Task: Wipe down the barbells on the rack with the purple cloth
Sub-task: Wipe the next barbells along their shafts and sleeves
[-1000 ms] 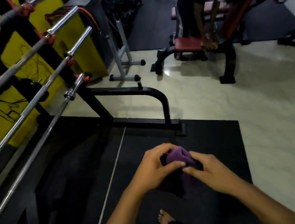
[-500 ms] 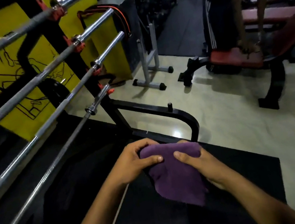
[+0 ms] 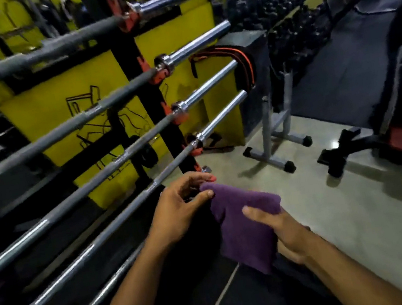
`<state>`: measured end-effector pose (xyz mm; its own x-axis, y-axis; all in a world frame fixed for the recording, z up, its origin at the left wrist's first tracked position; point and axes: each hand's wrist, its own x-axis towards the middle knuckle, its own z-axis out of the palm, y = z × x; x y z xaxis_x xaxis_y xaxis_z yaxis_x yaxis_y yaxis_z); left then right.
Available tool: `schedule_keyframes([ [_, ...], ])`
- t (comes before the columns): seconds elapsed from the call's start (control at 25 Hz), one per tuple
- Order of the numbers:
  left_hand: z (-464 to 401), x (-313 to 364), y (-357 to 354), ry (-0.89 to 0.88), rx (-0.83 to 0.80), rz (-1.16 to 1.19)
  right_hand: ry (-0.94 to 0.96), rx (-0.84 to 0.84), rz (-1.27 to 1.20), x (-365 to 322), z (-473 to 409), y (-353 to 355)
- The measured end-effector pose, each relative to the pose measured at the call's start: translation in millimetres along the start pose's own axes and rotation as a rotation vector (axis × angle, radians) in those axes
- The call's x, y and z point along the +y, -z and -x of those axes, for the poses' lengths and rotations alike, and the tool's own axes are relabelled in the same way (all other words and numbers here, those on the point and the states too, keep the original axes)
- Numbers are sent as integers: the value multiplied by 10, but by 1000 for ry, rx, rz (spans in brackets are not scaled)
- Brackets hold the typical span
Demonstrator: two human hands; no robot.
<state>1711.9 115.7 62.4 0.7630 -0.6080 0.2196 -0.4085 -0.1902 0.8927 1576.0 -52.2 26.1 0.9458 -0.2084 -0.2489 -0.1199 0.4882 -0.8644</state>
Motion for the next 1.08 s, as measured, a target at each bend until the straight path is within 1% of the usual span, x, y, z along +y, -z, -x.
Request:
schedule_keyframes([
  [0.12, -613, -46, 429, -43, -29, -104, -39, -56, 30, -209, -655, -196],
  [0.2, -1031, -104, 765, -80, -88, -214, -14, -9, 38, -470, -1096, -371],
  [0.32, -1686, -6, 1259, -143, -83, -279, 116, 107, -54, -1077, -1745, -586],
  [0.4, -2079, 135, 1503, -216, -95, -372, 216, 107, -143, -1458, -2068, -639],
  [0.52, -2629, 346, 1778, -410, -97, -603, 352, 136, -206, -1914, -2438, -640],
  [0.6, -2931, 471, 1883, -493, -79, -774, 438, 194, -254, -2128, -2621, -616],
  [0.72, -3348, 598, 1979, -600, -110, -957, 537, 278, -268, -2376, -2953, -494],
  [0.88, -3992, 883, 2084, -627, -134, -1017, 534, 362, -243, -2801, -3455, -248],
  [1.0, -4486, 1124, 2099, -602, -105, -1037, 553, 401, -303, -3247, -3965, -9],
  [1.08, -4778, 1192, 2116, -536, -122, -1027, 611, 430, -346, -3509, -4326, 119],
])
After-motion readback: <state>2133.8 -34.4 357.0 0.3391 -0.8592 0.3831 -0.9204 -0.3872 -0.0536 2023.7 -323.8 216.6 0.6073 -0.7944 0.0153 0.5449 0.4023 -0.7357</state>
